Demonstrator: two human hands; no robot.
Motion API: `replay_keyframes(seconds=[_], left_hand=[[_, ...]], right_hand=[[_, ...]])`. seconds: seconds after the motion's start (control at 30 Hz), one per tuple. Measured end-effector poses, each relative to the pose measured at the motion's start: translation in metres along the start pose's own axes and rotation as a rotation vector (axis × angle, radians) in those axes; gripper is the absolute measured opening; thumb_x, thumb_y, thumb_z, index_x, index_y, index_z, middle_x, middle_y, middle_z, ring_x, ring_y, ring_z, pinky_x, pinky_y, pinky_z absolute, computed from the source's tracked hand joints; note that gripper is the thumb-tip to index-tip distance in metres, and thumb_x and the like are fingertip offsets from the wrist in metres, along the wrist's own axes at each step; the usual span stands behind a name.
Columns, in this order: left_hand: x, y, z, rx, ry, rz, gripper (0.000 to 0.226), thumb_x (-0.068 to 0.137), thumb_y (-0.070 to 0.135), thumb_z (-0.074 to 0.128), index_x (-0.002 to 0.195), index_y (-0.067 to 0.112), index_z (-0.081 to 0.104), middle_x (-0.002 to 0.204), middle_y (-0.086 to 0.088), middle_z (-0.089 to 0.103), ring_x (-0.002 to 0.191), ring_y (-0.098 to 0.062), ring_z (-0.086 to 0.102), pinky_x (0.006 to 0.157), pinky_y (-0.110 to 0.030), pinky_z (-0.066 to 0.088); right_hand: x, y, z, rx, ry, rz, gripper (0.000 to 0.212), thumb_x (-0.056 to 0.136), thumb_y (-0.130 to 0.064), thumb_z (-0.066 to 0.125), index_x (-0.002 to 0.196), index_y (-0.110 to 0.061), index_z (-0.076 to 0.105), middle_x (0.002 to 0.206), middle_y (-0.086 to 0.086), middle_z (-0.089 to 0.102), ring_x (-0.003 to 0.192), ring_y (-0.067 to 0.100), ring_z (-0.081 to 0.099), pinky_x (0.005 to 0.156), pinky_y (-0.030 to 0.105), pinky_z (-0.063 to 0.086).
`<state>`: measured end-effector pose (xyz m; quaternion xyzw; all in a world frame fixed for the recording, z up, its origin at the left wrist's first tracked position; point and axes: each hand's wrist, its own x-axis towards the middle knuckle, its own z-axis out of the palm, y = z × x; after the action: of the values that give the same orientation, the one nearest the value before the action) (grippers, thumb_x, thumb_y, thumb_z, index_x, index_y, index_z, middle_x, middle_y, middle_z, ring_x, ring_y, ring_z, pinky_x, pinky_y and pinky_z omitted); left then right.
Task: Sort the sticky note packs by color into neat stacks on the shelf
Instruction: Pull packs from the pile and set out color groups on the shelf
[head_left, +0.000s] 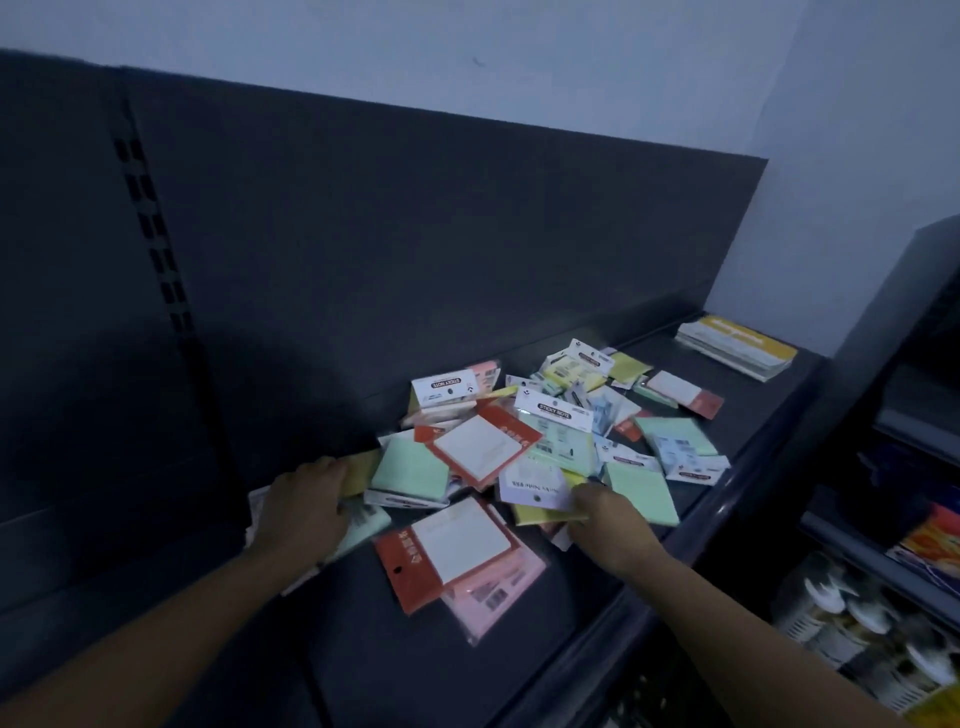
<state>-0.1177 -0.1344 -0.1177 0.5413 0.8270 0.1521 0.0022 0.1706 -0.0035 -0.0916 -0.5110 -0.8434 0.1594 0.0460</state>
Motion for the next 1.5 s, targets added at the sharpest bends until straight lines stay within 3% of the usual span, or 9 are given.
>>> replay_keyframes(seconds=[0.17,0.53,0.63,0.73,0.87,1.0,1.1,1.2,1.5], left_hand=[[0.019,-0.005,0.01,-0.091,0.037,0.042,0.034,0.073,0.015,0.065,0.104,0.003,0.066,0.101,-0.014,0.067,0.086,-0.032,0.064,0.071,-0.035,0.05],[0.003,0.005,-0.012,-0.275,0.309,-0.062,0.019,0.09,0.015,0.057,0.104,0.005,0.066,0.091,-0.01,0.068,0.074,-0.021,0.06,0.062,-0.03,0.044],[-0.014,0.009,-0.027,-0.3,0.382,-0.165,0.024,0.094,0.025,0.051,0.097,0.003,0.061,0.084,-0.012,0.064,0.069,-0.022,0.056,0.058,-0.032,0.042],[-0.038,0.015,-0.045,-0.421,0.435,-0.308,0.025,0.094,0.025,0.051,0.093,0.001,0.059,0.082,-0.012,0.063,0.076,-0.029,0.059,0.066,-0.037,0.045],[-0.074,0.029,-0.063,-0.501,0.487,-0.45,0.009,0.093,0.019,0.054,0.091,0.013,0.059,0.078,-0.001,0.061,0.075,-0.021,0.058,0.065,-0.029,0.041],[-0.118,0.037,-0.071,-0.839,0.533,-0.695,0.007,0.088,0.005,0.06,0.093,0.01,0.06,0.093,-0.009,0.066,0.08,-0.022,0.063,0.068,-0.026,0.05],[-0.15,0.029,-0.083,-1.108,0.59,-0.875,0.015,0.086,-0.001,0.06,0.086,0.01,0.05,0.088,-0.015,0.062,0.068,-0.022,0.06,0.043,-0.019,0.051],[-0.181,0.012,-0.095,-1.244,0.569,-1.004,0.014,0.084,-0.002,0.061,0.096,-0.001,0.054,0.082,-0.016,0.06,0.066,-0.023,0.06,0.041,-0.021,0.053],[-0.282,-0.062,-0.134,-1.285,0.614,-1.125,0.004,0.08,-0.001,0.06,0.084,-0.003,0.059,0.067,-0.016,0.066,0.055,-0.021,0.062,0.042,-0.022,0.049]], right_hand=[[0.033,0.012,0.011,-0.058,0.003,-0.125,0.061,0.082,-0.011,0.054,0.14,-0.013,0.037,0.143,0.002,0.039,0.129,0.023,0.038,0.102,0.027,0.035],[0.05,0.028,0.005,-0.164,0.155,-0.343,0.034,0.077,-0.015,0.061,0.11,-0.021,0.066,0.112,0.001,0.067,0.101,0.025,0.06,0.075,0.03,0.047],[0.041,0.024,0.0,-0.228,0.256,-0.44,0.019,0.068,-0.012,0.075,0.083,-0.022,0.074,0.076,0.003,0.071,0.066,0.025,0.065,0.054,0.025,0.047],[0.017,0.015,0.0,-0.195,0.367,-0.58,0.02,0.059,-0.013,0.085,0.062,-0.025,0.069,0.052,-0.003,0.061,0.042,0.016,0.056,0.039,0.019,0.035],[-0.013,0.006,0.007,-0.008,0.453,-0.686,0.039,0.086,-0.038,0.05,0.052,-0.019,0.054,0.042,-0.004,0.05,0.033,0.009,0.039,0.039,0.011,0.015],[-0.036,-0.013,0.008,0.262,0.483,-0.681,0.034,0.085,-0.029,0.056,0.055,-0.018,0.043,0.04,-0.01,0.033,0.032,0.005,0.026,0.039,0.007,0.008],[-0.053,-0.037,0.012,0.544,0.346,-0.639,0.035,0.094,-0.037,0.05,0.064,-0.017,0.049,0.046,-0.009,0.04,0.038,0.006,0.038,0.037,0.021,0.029],[-0.076,-0.07,0.01,0.906,0.12,-0.459,0.021,0.093,-0.031,0.054,0.075,-0.023,0.059,0.066,0.004,0.062,0.06,0.026,0.062,0.056,0.043,0.054],[-0.128,-0.206,0.055,1.177,-0.427,-0.127,0.008,0.087,-0.01,0.06,0.086,-0.007,0.053,0.092,0.018,0.059,0.079,0.029,0.057,0.068,0.036,0.043]])
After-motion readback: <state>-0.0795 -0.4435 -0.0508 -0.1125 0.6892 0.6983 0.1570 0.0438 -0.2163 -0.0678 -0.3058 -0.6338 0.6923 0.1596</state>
